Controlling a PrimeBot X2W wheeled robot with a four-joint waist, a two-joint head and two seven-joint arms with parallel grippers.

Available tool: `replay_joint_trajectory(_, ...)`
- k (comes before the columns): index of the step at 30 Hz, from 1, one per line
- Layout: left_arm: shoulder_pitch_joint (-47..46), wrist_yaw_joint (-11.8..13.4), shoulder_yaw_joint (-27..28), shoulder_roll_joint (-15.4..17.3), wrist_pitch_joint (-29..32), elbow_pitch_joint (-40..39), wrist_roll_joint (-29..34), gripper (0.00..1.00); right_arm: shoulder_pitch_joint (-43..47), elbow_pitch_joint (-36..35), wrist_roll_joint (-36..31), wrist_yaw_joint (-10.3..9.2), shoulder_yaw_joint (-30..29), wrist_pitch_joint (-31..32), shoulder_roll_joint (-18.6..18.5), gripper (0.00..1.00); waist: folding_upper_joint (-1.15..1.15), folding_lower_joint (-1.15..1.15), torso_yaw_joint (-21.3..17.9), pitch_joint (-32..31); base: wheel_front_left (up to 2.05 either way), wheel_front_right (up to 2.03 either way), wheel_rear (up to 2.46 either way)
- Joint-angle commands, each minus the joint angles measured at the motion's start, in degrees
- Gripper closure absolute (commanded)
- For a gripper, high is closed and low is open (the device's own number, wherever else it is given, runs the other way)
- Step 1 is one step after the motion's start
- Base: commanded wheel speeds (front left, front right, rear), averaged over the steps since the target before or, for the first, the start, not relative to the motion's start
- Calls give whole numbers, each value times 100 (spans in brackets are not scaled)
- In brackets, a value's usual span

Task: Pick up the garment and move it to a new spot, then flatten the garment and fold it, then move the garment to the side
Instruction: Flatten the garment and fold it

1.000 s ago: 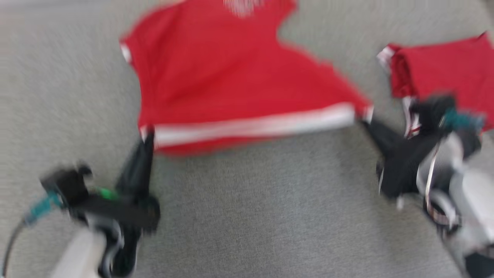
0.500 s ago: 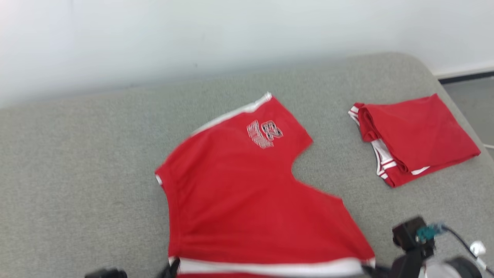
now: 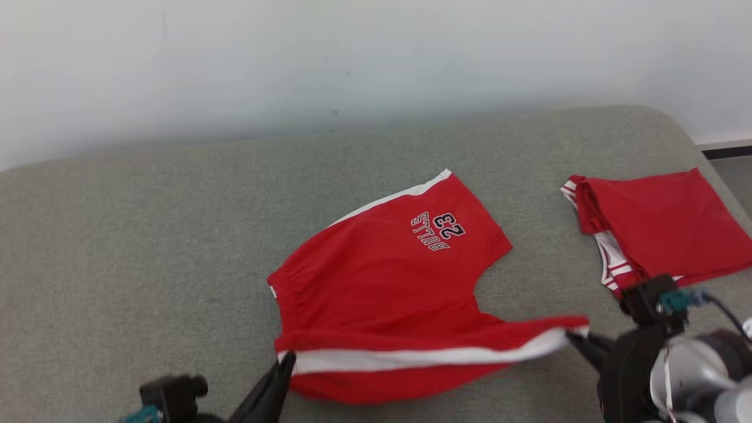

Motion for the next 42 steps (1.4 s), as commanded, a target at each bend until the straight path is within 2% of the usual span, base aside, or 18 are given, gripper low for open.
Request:
replay_joint_trajectory(1,-135,-1,16,-22,14,39,-14,100,-168,69,-26,-16,16,-58,-18,100,0,0,125,132,0,0,0)
replay_joint_trajectory(7,-1224,27,24,-450,55,597,50,100,-1689,1123,-35,-16,417,-508,-182,100,0,0,454,612,0,0,0)
replay_joint_trajectory(18,-2644,160,26,-1055,-250,1670,328,100,-3785,3062,-247,-16,1187,-1398,-332,100,0,0,863,1481,0,0,0)
replay_joint_trajectory(32,-3493,180,120,-1424,-750,2455,381,100,-5155,4791,-553,-16,1454,-2599,55,100,0,0,1076,1985,0,0,0)
replay_joint_trajectory(33,-3536,182,121,-1440,-769,2500,378,100,-5203,4895,-560,-16,1477,-2648,87,95,0,0,1082,1993,0,0,0)
replay_joint_trajectory(34,-3569,172,110,-1453,-785,2543,379,56,-5248,4985,-565,-16,1498,-2703,118,27,0,0,1086,1998,0,0,0)
replay_joint_trajectory(35,-3591,151,92,-1467,-800,2585,382,2,-5293,5073,-547,-16,1505,-2763,148,0,0,0,1090,1997,0,0,0)
replay_joint_trajectory(42,-3523,69,132,-1478,-978,2696,616,0,-5345,5457,-330,-16,1644,-3216,266,0,0,0,1059,1726,0,0,0)
